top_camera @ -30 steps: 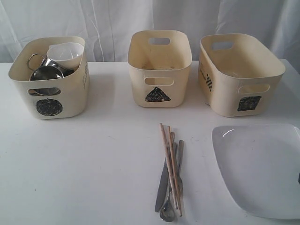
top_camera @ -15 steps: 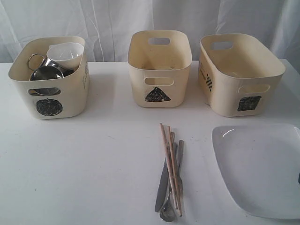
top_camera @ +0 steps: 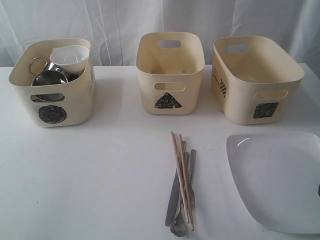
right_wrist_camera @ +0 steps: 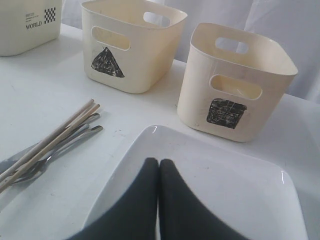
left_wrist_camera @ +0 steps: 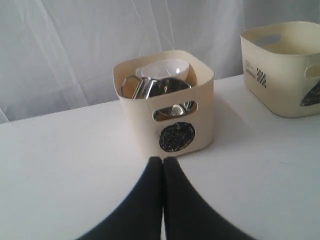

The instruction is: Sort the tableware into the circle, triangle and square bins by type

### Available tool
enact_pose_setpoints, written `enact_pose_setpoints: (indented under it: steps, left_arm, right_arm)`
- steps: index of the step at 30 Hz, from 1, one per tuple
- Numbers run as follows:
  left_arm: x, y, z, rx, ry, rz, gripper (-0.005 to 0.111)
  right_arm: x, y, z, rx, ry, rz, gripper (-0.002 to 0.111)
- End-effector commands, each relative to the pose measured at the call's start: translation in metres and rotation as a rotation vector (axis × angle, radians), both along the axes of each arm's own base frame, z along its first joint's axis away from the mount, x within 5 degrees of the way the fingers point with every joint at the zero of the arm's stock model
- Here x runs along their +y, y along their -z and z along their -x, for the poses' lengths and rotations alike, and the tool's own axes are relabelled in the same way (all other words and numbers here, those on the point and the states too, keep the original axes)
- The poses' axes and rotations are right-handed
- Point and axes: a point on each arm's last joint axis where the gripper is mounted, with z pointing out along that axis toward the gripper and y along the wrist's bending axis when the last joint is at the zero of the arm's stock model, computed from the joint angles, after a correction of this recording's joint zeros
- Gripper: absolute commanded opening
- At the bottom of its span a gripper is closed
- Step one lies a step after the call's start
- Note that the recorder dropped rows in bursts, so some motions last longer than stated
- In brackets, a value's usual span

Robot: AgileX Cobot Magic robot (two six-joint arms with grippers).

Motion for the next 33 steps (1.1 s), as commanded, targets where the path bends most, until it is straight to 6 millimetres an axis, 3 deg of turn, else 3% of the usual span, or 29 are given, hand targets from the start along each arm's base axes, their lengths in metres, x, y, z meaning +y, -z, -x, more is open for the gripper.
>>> enact_pose_setpoints:
  steps: [1,10,26,29,33]
  left_arm:
    - [0.0,0.026,-0.003,0.05,-0.014,0.089,0.0]
    - [-0.001,0.053,-0.001,0.243,-0.012,0.096,0.0]
    - [-0.001,0.054,-0.001,0.259,-0.011,0.094,0.0]
    - [-0.001,0.054,-0.001,0.259,-0.011,0.094,0.0]
    - [-0.001,0.054,-0.001,0.259,-0.011,0.094,0.0]
  right_arm:
    - [0.0,0.001,0.0,-0.004,0.007,-0.008,0.0]
    - [0.0,0.001,0.0,-0.004,0.007,-0.008,0.0]
    - [0.0,0.001,0.0,-0.002,0.007,-0.006,0.0]
    - [0.002,0.0,0.0,0.026,0.025,-0.231,0.0]
    - [0.004,-0.029,0.0,-0.145,-0.004,-0.654,0.0]
